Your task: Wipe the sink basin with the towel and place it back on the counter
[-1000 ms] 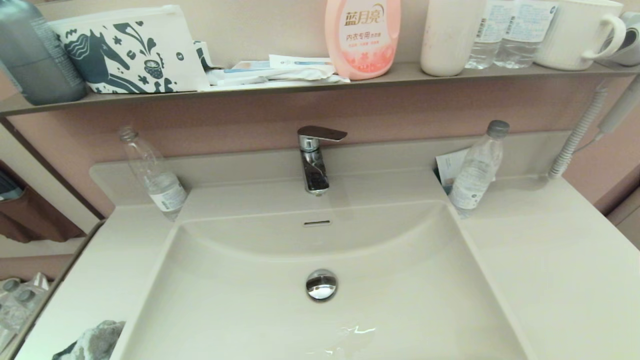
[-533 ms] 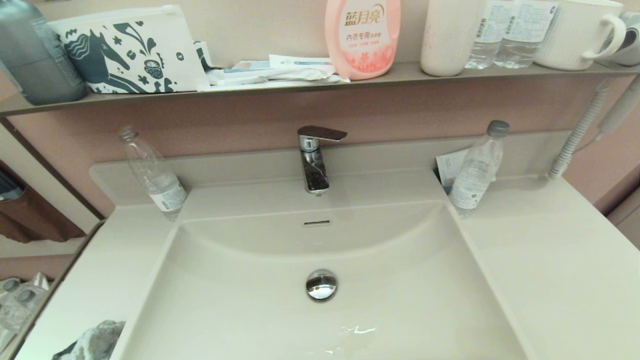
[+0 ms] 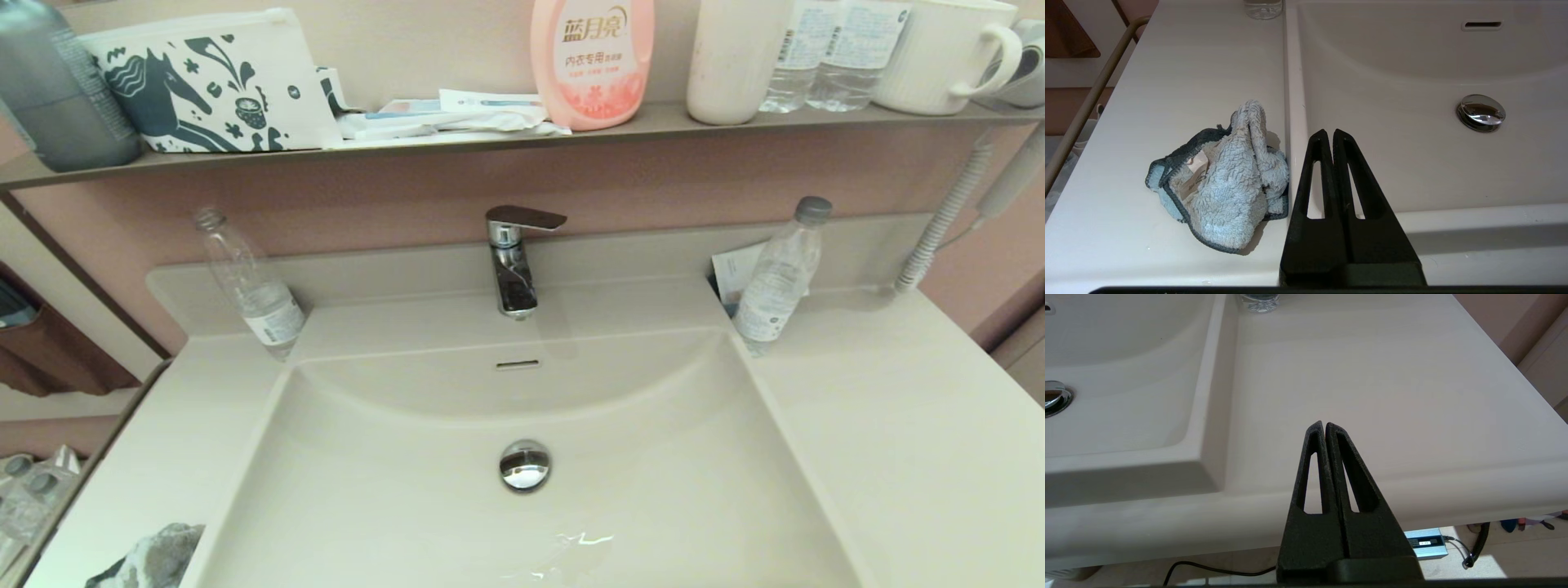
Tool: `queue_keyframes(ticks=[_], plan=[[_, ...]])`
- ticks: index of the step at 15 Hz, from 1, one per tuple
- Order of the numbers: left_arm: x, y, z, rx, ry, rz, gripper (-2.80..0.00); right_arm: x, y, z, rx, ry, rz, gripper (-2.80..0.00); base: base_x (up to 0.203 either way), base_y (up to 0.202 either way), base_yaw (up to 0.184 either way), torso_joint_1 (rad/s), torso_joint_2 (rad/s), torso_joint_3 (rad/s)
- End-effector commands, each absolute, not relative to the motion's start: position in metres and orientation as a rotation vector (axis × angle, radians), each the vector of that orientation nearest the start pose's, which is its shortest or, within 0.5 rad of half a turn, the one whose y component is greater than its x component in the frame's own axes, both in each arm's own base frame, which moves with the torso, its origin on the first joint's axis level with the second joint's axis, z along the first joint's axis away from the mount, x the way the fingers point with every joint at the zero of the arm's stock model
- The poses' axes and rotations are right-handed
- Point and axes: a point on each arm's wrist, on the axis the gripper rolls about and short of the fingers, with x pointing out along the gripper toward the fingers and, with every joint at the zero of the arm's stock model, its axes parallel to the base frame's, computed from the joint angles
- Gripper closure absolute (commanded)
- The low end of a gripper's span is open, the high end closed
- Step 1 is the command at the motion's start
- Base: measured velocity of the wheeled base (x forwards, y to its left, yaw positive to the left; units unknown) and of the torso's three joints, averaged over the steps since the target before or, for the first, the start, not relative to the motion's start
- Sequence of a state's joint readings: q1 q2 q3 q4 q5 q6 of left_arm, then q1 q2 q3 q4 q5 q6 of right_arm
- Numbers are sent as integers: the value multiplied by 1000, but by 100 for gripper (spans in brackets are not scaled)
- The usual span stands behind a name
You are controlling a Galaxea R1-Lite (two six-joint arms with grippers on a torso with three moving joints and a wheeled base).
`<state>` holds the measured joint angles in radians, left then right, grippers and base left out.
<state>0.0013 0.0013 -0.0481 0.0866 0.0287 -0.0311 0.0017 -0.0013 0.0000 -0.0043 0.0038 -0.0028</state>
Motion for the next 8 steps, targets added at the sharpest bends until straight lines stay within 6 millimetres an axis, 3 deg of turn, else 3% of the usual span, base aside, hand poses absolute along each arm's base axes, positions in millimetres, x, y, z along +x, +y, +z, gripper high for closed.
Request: queue_keyframes(ticks=[1, 8], plan=[[-27, 1, 80, -30, 39, 31, 0, -23, 0, 76, -3, -5, 7, 0, 0, 0, 0, 0, 0, 0], [-27, 1, 80, -31, 40, 31, 0, -23, 0, 76, -3, -5, 8, 0, 0, 0, 0, 0, 0, 0]])
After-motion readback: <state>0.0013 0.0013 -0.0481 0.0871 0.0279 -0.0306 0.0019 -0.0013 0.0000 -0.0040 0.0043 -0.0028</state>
